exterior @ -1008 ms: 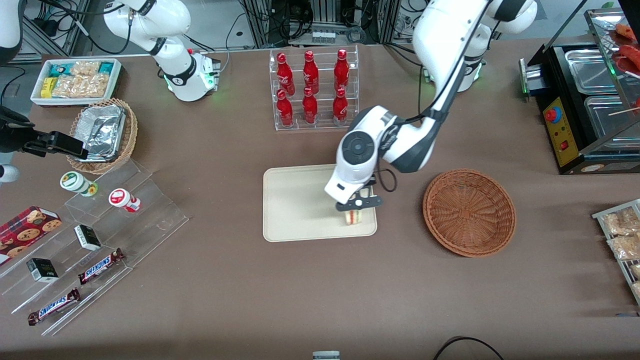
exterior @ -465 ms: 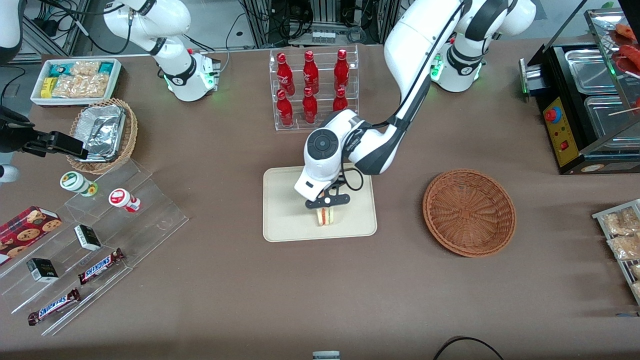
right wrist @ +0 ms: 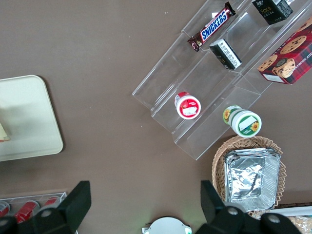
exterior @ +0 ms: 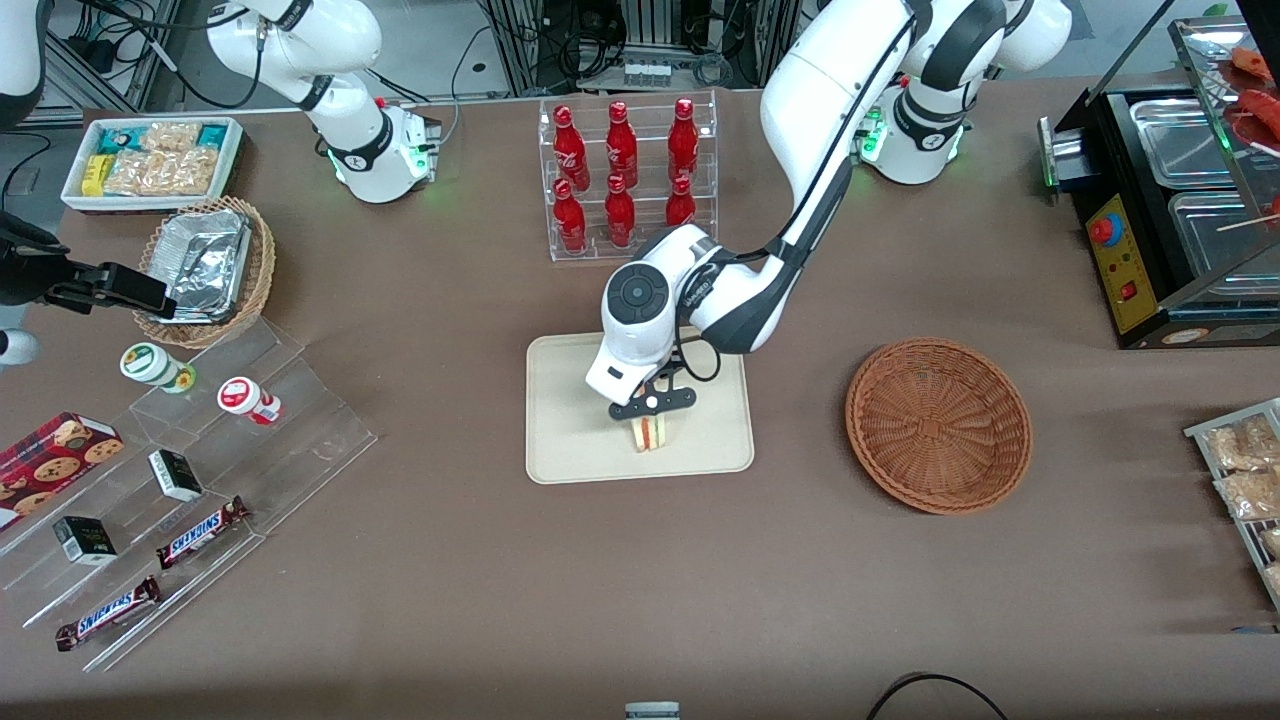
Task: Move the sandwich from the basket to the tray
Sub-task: 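Lower the sandwich onto the tray and open the left gripper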
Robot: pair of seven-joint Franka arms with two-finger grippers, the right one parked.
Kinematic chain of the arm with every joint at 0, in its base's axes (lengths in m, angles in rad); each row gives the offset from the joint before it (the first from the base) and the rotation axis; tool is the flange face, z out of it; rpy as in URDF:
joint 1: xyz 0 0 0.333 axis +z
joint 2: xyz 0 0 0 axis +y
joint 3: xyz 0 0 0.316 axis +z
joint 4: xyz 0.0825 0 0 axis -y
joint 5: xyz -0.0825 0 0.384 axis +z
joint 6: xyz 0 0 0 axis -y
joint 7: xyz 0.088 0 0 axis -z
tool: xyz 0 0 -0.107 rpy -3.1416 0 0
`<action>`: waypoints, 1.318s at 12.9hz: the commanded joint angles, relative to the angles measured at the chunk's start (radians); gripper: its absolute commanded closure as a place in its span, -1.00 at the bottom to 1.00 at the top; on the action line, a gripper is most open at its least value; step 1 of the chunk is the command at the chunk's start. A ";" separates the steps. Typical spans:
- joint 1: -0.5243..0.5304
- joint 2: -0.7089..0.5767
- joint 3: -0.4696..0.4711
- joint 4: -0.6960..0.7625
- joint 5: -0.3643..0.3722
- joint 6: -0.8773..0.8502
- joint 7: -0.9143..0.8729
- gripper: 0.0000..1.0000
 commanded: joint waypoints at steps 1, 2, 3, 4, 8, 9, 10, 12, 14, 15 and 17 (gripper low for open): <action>-0.021 0.023 0.019 0.045 -0.010 -0.012 -0.027 -1.00; -0.020 0.015 0.019 0.048 -0.008 -0.018 -0.027 -1.00; -0.020 0.006 0.020 0.053 -0.008 -0.034 -0.025 -1.00; -0.017 -0.005 0.020 0.074 -0.011 -0.066 -0.025 -1.00; -0.010 -0.022 0.023 0.137 -0.010 -0.152 -0.022 -1.00; -0.009 -0.037 0.023 0.135 -0.008 -0.156 -0.018 -1.00; -0.009 -0.061 0.023 0.135 -0.007 -0.178 -0.010 -1.00; -0.007 -0.107 0.026 0.135 0.012 -0.248 0.060 -1.00; 0.016 -0.169 0.043 0.123 0.006 -0.339 0.047 -1.00; 0.025 -0.193 0.045 0.109 0.006 -0.359 0.056 -1.00; 0.077 -0.245 0.046 0.070 0.009 -0.365 0.076 -1.00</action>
